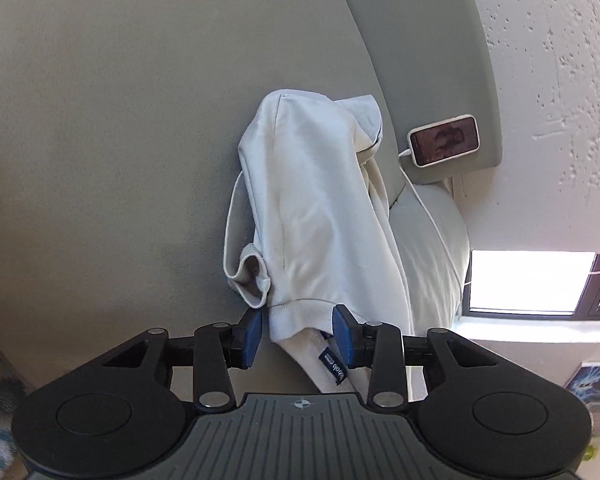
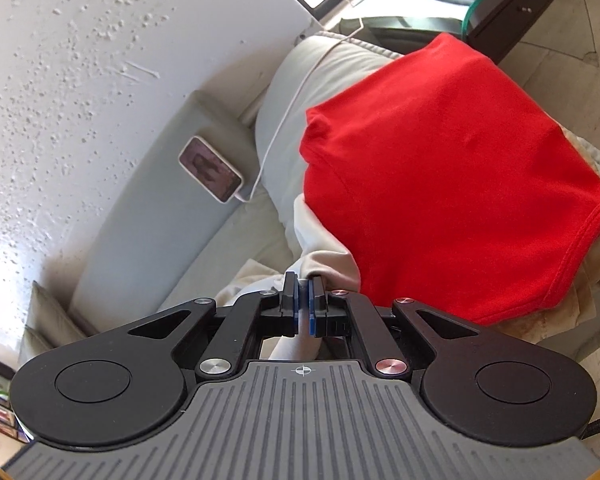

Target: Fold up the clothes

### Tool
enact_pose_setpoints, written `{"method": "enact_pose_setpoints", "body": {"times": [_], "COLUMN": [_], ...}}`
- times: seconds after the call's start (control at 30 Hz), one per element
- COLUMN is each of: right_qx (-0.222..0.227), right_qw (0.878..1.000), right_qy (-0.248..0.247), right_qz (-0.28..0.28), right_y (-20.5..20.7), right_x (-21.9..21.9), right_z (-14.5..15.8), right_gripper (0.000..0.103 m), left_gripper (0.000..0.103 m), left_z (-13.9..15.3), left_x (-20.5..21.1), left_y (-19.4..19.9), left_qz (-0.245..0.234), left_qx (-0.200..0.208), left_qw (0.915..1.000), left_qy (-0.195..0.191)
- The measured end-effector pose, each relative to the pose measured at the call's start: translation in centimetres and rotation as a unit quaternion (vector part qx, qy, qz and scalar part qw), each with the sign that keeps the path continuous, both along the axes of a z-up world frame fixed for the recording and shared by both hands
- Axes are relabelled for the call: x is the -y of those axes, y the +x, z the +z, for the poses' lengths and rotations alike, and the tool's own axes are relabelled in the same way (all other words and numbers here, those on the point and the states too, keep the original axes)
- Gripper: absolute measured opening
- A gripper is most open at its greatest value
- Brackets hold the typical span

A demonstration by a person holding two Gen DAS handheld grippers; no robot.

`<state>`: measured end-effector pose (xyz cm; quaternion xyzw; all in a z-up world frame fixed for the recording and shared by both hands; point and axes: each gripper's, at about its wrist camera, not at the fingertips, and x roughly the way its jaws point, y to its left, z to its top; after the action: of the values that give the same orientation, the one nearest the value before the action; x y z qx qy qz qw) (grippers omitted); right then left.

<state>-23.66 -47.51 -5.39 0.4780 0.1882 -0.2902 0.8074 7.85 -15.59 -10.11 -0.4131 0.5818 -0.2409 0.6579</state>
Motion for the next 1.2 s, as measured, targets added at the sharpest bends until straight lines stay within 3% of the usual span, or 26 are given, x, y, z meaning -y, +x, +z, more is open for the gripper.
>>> {"method": "enact_pose_setpoints", "body": {"times": [0.17,0.37,0.53,0.73,0.87,0.97,1.03,1.07,1.2], "right_qx": [0.003,0.010,0.010,0.010,0.010,0.010,0.010,0.009,0.005], "right_qw": [1.000,1.000,1.000,1.000,1.000,1.000,1.000,1.000,1.000], "right_qy": [0.003,0.003,0.003,0.003,0.010,0.018,0.023,0.025,0.031], "right_qz": [0.000,0.004,0.007,0.010,0.007,0.001,-0.001,-0.002,-0.002], "right_y": [-0.1,-0.2,0.3,0.3,0.3,0.2,0.1,0.1,0.2], "right_x": [0.2,0.5,0.7,0.7,1.0,1.3,1.5,1.6,1.9], "right_z": [0.2,0.7,0.7,0.8,0.4,0.1,-0.3,-0.4,-0.7], "right_gripper": [0.005,0.005,0.005,0.005,0.005,0.005,0.005,0.005,0.006], "left_gripper": [0.028,0.030,0.030,0.028,0.016,0.016,0.009,0.003,0.001], "left_z": [0.5,2.9,0.4,-0.8,-1.9,-2.2,-2.0,-1.6,1.4], "left_x": [0.2,0.1,0.6,0.9,2.0,2.5,2.8,3.0,2.7], "left_y": [-0.2,0.2,1.4,2.5,3.0,2.9,3.0,3.0,2.8], "left_qz": [0.014,0.008,0.012,0.019,-0.011,-0.023,-0.032,-0.036,-0.047], "left_qx": [-0.018,0.014,-0.024,-0.017,-0.024,-0.029,-0.026,-0.020,0.030], "left_qw": [0.9996,0.9992,0.9996,0.9997,0.9996,0.9992,0.9990,0.9991,0.9984], "left_qy": [-0.017,-0.036,-0.009,-0.007,-0.011,-0.016,-0.014,-0.011,0.010]}}
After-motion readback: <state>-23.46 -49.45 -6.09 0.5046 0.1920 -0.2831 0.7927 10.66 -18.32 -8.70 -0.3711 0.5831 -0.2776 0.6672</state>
